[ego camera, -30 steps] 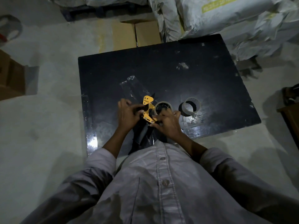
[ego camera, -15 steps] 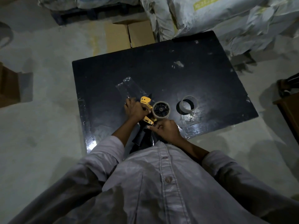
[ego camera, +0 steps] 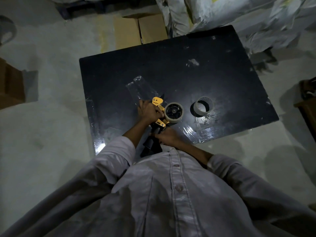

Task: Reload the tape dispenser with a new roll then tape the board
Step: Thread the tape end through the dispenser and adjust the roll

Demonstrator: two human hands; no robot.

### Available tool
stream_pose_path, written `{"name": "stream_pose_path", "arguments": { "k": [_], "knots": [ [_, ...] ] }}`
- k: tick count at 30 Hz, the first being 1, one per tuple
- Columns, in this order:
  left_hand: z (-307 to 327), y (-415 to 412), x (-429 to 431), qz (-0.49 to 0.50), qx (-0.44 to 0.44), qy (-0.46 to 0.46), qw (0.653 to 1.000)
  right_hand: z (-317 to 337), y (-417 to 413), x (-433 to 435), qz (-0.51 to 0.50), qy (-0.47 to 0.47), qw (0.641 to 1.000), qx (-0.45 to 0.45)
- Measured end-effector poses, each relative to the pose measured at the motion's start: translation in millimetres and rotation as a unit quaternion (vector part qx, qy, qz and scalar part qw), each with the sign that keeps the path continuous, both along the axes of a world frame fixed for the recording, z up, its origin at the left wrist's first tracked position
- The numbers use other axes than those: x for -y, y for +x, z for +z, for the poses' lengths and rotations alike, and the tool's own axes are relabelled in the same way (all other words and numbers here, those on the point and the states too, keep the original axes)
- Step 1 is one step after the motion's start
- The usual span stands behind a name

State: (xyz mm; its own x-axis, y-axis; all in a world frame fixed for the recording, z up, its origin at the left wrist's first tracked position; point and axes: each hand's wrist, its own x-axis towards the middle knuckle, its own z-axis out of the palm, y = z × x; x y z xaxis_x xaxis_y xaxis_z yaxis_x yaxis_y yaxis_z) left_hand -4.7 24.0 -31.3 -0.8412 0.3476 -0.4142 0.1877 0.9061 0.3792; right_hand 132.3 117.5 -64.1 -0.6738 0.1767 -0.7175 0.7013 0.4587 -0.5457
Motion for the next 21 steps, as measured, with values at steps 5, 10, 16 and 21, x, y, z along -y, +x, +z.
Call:
{"name": "stream_pose_path", "arguments": {
  "k": [5, 10, 16, 21],
  "knots": [
    [-8, 0, 7, 0.064, 0.035, 0.046, 0.996, 4, 0, 2, -0.088, -0.078, 0.992, 0.054],
    [-5, 2, 7, 0.144, 0.069, 0.076, 0.984, 24, 5, -21, -0.153, -0.022, 0.987, 0.049],
    [-5, 5, 2, 0.166, 0.033, 0.078, 0.982, 35, -1, -34, -0.089, 0.076, 0.992, 0.045],
    [-2, 0, 19, 0.126, -0.033, 0.093, 0.987, 45, -3, -40, 0.021, 0.151, 0.988, 0.021]
  ]
}}
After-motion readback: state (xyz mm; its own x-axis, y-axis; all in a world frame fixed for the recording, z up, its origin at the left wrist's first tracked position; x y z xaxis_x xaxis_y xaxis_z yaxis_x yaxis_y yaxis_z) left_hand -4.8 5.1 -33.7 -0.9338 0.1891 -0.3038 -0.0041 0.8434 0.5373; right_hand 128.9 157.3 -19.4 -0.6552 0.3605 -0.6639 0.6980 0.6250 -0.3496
